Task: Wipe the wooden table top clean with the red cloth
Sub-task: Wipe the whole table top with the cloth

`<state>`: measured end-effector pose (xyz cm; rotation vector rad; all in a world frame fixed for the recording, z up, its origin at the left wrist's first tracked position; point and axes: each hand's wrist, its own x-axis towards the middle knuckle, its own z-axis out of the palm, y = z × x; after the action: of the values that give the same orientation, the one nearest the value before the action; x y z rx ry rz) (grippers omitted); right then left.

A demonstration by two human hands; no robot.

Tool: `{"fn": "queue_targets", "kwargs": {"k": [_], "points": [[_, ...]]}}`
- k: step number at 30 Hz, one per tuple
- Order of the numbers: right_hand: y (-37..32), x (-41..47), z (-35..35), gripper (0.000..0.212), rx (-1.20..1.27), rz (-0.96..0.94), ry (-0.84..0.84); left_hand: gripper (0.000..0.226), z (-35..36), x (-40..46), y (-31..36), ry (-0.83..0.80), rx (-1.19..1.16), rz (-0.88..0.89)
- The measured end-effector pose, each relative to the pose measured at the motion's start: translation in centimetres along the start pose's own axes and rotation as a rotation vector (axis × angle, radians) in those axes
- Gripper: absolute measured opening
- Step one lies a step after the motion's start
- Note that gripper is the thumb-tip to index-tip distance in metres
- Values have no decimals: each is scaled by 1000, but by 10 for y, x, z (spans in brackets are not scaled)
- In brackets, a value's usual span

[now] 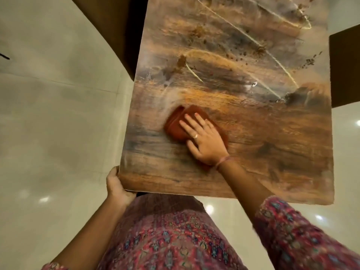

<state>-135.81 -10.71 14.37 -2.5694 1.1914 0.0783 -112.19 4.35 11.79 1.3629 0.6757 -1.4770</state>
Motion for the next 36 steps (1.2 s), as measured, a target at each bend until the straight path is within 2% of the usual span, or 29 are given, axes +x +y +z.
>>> {"fn": "queue_targets", "kwargs": {"k": [1, 3, 5, 6, 7, 9, 11, 12, 17, 20, 24, 32, 34, 36], "points": [[18, 9, -7, 61, -1, 137, 27, 35, 0, 1, 6, -12, 48, -24], [43, 38, -23, 58, 18, 526, 151, 35, 1, 0, 17, -47, 150, -59], [37, 74, -33, 57, 96, 936, 279, 42, 1, -2, 28, -39, 247, -55], [26, 93, -35, 57, 149, 1074, 322, 46, 3, -4, 32, -42, 284, -52], [7, 112, -33, 57, 185, 1112, 338, 50, 4, -5, 38, -46, 308, -56], [-41, 138, -20, 58, 152, 934, 298, 50, 2, -3, 48, -39, 345, -79], [-99, 141, 0, 60, 108, 664, 229, 32, 2, -1, 56, -56, 414, -102], [-123, 132, 11, 60, 115, 574, 207, 30, 3, 1, 60, -71, 425, -114], [-197, 25, 60, 61, 88, 436, 172, 54, 9, 9, 83, -179, 439, -168], [-203, 8, 69, 62, 79, 429, 169, 56, 14, 11, 87, -203, 457, -182], [-179, 52, 54, 63, 87, 475, 183, 58, 16, 11, 92, -235, 482, -186], [-52, 174, -4, 59, 150, 892, 268, 60, 12, 11, 92, -219, 463, -192], [-52, 176, -3, 58, 138, 928, 273, 61, 11, 13, 92, -220, 457, -206], [-81, 162, 9, 58, 105, 924, 314, 61, 11, 15, 92, -240, 447, -223]]}}
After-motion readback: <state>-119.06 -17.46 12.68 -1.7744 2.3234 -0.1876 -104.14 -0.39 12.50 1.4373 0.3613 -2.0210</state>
